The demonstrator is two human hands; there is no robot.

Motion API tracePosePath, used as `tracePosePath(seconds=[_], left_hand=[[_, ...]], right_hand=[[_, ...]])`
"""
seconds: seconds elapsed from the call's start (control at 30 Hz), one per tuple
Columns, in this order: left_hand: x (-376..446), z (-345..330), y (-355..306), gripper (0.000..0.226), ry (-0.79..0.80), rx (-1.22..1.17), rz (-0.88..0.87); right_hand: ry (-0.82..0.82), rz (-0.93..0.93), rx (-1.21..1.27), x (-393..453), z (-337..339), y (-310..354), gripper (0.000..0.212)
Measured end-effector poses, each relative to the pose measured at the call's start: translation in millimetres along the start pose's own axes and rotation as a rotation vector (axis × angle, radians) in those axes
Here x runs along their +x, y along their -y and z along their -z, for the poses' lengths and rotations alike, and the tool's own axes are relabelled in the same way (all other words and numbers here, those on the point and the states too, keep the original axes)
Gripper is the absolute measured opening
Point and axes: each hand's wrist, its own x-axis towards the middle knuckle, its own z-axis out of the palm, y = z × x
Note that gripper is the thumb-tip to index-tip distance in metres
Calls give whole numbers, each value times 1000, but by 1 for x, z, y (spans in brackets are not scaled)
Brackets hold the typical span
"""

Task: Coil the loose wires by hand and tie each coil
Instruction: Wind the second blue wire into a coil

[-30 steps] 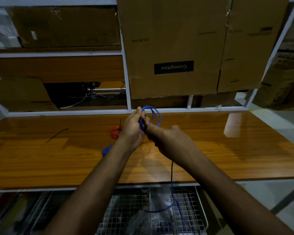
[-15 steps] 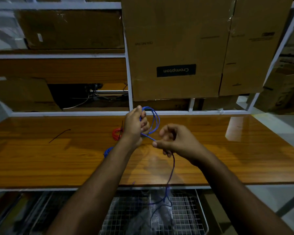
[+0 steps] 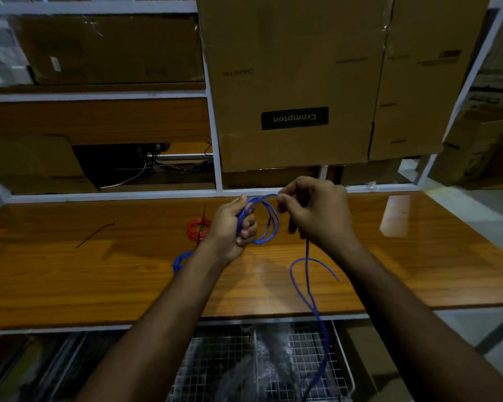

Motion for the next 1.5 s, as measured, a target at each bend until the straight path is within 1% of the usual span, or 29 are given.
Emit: tracePosePath(seconds=[0.07, 0.17, 0.23, 0.3, 0.33, 0.4, 0.47, 0.5, 0.6, 0.63, 0.67, 0.7, 0.73, 0.77, 0.83, 0.9, 0.97, 1.0, 1.03, 1.07, 1.1, 1.17, 1.2, 1.27, 1.33, 1.37, 1.43, 1.47, 1.5], left_hand=[[-4, -2, -1, 36, 71, -5, 44], [-8, -5, -2, 39, 161, -65, 125], [-9, -6, -3, 37, 201, -115, 143], [-10, -4, -8, 33, 235, -146, 151], [-10, -2, -10, 33, 254, -155, 160], [-11, 3, -15, 36, 292, -171, 183], [-11, 6, -18, 37, 327, -197, 194], [-11, 6, -20, 37, 341, -217, 188], [-7, 12, -29, 40, 339, -304, 133], [-5, 15, -33, 42, 316, -323, 114], [-4, 19, -37, 43, 287, -331, 98], [-3, 22, -39, 44, 258, -334, 84], [-2, 24, -41, 44, 234, -337, 73], [-2, 25, -42, 44, 219, -340, 65], [-1, 25, -43, 43, 213, -345, 54], [2, 24, -41, 43, 215, -340, 49], [4, 20, -39, 44, 214, -332, 43], [5, 19, -37, 44, 212, -328, 40], [5, 17, -36, 45, 205, -323, 36], [6, 16, -35, 45, 194, -320, 33], [7, 15, -34, 46, 184, -321, 31], [8, 14, -33, 46, 171, -325, 23], [8, 14, -33, 46, 163, -321, 19], [9, 13, -31, 45, 140, -309, 9], [10, 12, -29, 45, 113, -298, 3], [10, 12, -28, 44, 102, -289, 4], [11, 12, -23, 43, 93, -265, 16], [10, 11, -21, 42, 88, -259, 26], [10, 10, -19, 42, 81, -253, 34]], right_hand=[[-86, 29, -132, 7, -4, -5, 7], [-118, 29, -309, 14, -9, -14, 13], [-135, -1, -404, 16, -12, -19, 25], [-154, -13, -511, 17, -16, -26, 45], [-139, -28, -520, 18, -18, -30, 52], [-56, -91, -401, 21, -21, -37, 62], [73, -167, -222, 23, -20, -45, 63], [174, -216, -86, 21, -18, -50, 59], [578, -428, 479, 13, -8, -75, 43], [666, -471, 601, 9, -4, -86, 36], [706, -488, 672, 4, -1, -96, 29], [713, -484, 683, 1, 2, -106, 21], [699, -462, 619, -3, 2, -113, 15], [672, -429, 500, -6, 1, -118, 13], [561, -366, 277, -13, -4, -119, 16], [345, -334, 136, -17, -13, -114, 15], [93, -348, 65, -21, -22, -104, 3], [15, -337, 7, -22, -25, -98, 3], [-15, -302, -92, -23, -28, -93, 9], [3, -249, -215, -25, -30, -86, 11], [47, -191, -342, -27, -30, -78, 11], [159, -89, -577, -32, -28, -55, 4], [215, -36, -663, -34, -27, -45, 7], [327, 87, -721, -36, -24, -25, 21], [428, 229, -680, -35, -22, -8, 39], [462, 333, -676, -34, -21, -1, 44], [454, 605, -705, -31, -17, 9, 48], [423, 716, -734, -31, -16, 13, 44], [391, 784, -737, -30, -14, 15, 39]])
